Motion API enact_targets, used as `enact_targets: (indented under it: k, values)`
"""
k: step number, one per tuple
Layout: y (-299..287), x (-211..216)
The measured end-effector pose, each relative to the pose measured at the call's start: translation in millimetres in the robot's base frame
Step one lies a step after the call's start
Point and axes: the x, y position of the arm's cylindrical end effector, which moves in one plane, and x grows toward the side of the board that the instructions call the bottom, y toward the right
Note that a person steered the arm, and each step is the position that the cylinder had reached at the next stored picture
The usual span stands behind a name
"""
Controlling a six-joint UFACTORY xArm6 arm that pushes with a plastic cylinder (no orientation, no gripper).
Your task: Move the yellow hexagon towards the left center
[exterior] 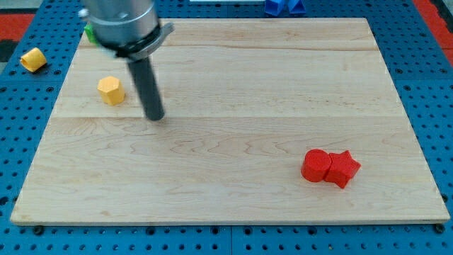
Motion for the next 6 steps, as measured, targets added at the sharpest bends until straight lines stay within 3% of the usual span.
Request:
enact_targets:
  k: [1, 6]
  values:
    - [41, -58]
    - [72, -62]
